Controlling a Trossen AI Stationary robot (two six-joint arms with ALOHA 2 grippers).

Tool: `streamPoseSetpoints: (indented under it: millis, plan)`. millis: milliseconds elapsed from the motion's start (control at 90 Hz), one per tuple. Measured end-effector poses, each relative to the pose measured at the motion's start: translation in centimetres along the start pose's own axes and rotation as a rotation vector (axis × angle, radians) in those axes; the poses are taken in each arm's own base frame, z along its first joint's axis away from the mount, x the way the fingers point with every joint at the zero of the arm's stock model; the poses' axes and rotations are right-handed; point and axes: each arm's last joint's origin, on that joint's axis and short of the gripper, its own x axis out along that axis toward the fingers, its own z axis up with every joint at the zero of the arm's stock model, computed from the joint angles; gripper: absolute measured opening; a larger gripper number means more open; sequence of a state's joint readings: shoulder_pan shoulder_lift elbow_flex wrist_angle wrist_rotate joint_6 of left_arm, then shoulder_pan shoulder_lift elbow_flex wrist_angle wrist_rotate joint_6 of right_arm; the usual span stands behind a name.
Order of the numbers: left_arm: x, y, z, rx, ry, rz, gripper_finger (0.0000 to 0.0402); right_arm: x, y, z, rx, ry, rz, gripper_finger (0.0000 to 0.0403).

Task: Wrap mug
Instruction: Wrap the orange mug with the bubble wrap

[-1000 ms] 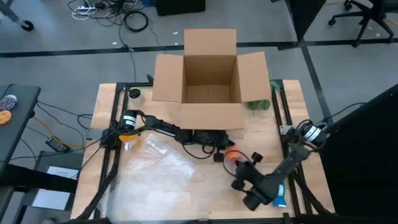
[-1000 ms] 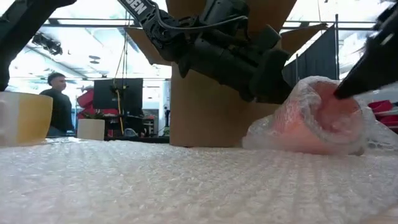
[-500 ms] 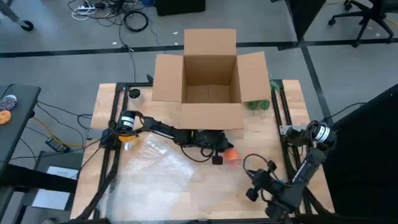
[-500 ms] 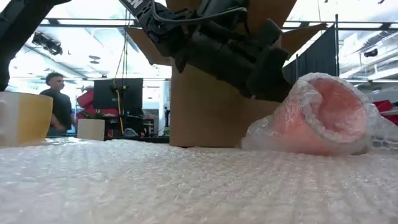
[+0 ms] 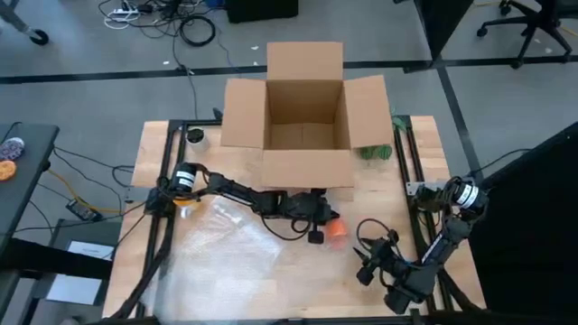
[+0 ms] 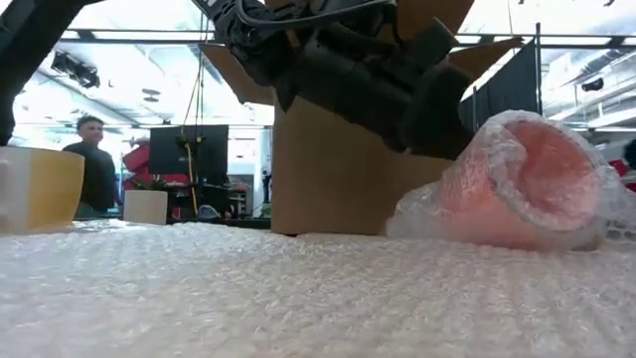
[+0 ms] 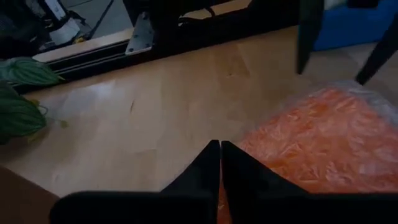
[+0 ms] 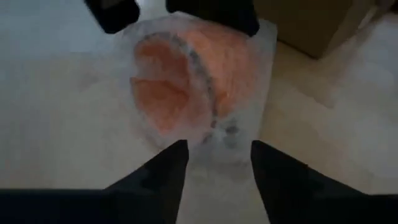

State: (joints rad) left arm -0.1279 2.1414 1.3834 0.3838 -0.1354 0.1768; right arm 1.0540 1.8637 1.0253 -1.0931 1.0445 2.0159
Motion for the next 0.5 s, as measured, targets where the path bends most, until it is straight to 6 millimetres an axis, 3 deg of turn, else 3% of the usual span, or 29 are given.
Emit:
streamPoseSetpoints:
  millis: [189, 356, 500]
  plan:
    - [-0.5, 0.1, 0.7, 0.001, 0.002, 0.034, 0.0, 2.0, -0.5, -0.4, 0.004, -0.01, -0.022, 0.019]
    - [-0.7, 0.2, 0.9, 0.001, 0.0, 0.038, 0.0, 3.4, -0.2, 0.4, -0.006, -0.092, -0.026, 0.0204]
    - [-0.7, 0.0, 1.0, 0.003, -0.001, 0.036, 0.0, 4.9, 0.3, 0.9, -0.037, -0.048, -0.065, 0.0209]
